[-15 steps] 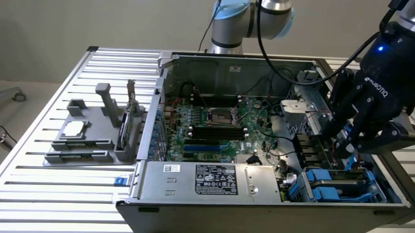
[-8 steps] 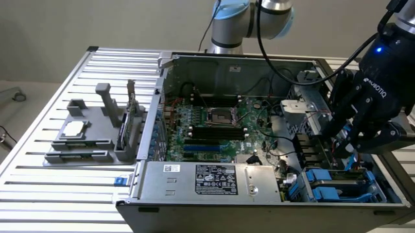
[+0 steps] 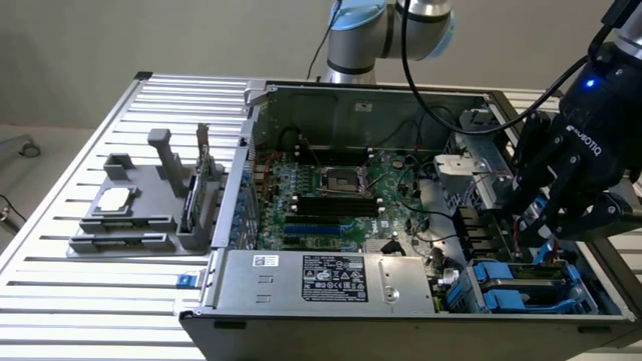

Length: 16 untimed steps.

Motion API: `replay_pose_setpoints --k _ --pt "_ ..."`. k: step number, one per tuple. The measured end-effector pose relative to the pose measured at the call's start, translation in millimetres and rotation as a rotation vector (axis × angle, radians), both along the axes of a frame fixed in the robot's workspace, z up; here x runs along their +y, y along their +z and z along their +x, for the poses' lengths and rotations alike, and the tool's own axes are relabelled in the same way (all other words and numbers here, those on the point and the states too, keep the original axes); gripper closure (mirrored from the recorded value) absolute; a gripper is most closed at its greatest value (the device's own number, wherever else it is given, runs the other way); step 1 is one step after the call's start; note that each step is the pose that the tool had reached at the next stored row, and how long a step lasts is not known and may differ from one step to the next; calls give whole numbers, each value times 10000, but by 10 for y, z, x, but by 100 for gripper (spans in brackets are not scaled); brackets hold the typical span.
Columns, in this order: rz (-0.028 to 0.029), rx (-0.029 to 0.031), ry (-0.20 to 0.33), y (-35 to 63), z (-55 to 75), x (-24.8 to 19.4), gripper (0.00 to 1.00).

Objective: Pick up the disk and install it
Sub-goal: 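Insert the second disk wire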

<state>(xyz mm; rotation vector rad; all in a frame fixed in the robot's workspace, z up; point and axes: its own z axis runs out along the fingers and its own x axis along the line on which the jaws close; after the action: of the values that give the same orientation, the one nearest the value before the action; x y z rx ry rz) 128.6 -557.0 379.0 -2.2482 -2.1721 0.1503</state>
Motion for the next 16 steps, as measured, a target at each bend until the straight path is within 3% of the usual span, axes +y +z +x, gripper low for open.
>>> replay_pose_setpoints --k 9,16 --pt "-4 -18 -8 -48 39 25 52" --pt "-47 -19 -20 -73 66 44 52"
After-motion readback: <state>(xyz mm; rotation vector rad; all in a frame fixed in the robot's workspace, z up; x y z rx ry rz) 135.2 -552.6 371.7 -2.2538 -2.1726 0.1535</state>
